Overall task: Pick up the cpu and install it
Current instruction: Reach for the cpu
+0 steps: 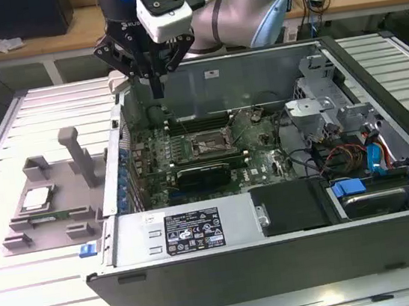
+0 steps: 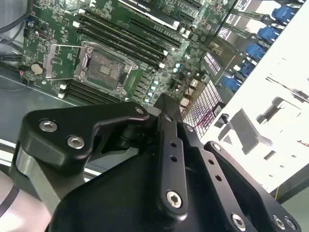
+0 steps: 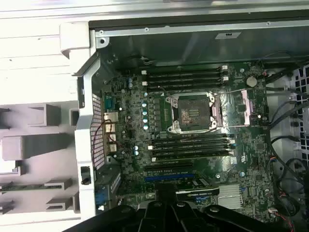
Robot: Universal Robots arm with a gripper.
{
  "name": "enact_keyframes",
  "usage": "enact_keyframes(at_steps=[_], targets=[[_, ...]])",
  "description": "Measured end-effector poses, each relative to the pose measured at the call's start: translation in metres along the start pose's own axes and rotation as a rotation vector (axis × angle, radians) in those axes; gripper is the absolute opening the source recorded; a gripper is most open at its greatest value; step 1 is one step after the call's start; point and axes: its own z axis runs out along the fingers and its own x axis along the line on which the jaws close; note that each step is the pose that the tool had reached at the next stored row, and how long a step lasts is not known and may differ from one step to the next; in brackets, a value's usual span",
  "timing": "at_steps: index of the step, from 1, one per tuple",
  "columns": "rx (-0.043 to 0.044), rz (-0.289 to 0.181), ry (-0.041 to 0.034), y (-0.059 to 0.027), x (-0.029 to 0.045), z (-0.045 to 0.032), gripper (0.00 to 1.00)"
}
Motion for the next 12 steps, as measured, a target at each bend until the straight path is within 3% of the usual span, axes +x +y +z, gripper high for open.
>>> enact_keyframes(at_steps=[8, 12], targets=[[0.0001, 0.0, 0.0, 0.0005, 0.0061, -0.0002, 0.11], [0.0, 0.0, 0.0, 0.0016, 0.014, -0.0003, 0.11]])
